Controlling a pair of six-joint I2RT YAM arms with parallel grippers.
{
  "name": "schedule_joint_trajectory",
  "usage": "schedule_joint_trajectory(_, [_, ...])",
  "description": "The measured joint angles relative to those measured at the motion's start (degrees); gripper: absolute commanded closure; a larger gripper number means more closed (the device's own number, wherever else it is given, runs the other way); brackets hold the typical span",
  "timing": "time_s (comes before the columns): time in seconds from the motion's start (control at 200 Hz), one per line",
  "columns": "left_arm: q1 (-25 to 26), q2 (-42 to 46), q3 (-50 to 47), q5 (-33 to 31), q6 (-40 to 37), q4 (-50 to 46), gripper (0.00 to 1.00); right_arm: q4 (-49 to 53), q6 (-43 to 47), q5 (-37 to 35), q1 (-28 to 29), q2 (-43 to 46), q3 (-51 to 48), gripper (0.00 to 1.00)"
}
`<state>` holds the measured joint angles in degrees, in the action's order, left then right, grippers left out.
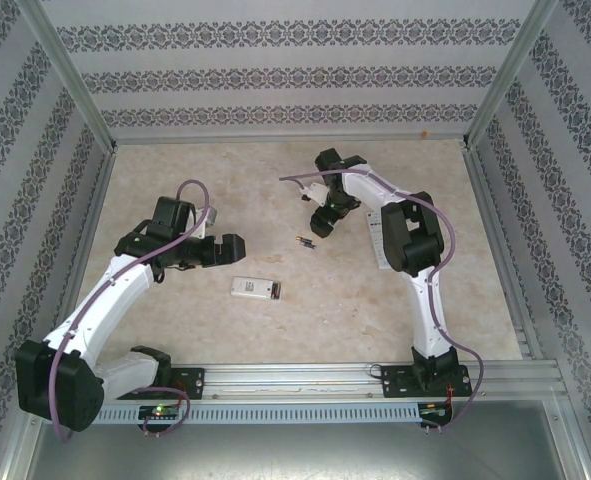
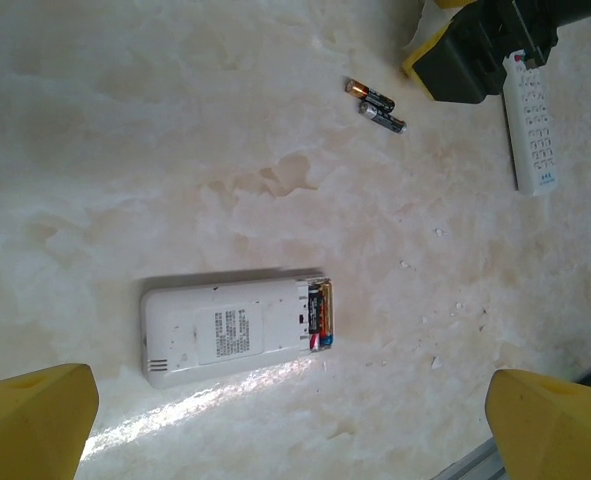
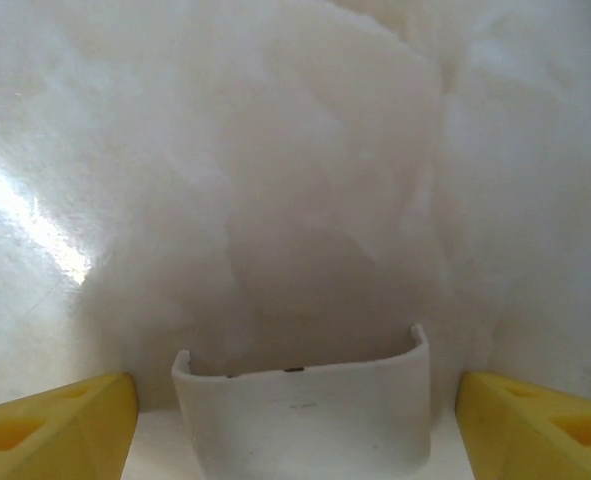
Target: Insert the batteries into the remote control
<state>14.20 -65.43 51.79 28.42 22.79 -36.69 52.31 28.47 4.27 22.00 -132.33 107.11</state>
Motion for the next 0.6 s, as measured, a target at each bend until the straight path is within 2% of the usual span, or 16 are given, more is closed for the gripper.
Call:
schedule_joint_trajectory(0.155, [0.0,-0.17,-0.57,0.04,0.0,0.15,0.0,-0.87,1.42,-0.92,1.14,0.98,-1.7,0.42])
schedule_joint_trajectory(0.21, [0.0,-0.15,-0.72,0.02,-0.02,0.17,0.0,-1.03,2.12,-1.7,1.73,1.38,-2.23,0.46])
schedule_joint_trajectory(0.435, [0.0,-0.09,-1.4,-0.15,-0.04,0.31,0.0,-1.01,2.84,-4.37,2.54,4.31,-4.61,0.52])
schedule_joint_trajectory(0.6, [0.0,0.66,-1.42,-1.14,0.0,1.66,0.0,-0.63,3.02,-4.0,3.98,17.05,-12.72,0.51])
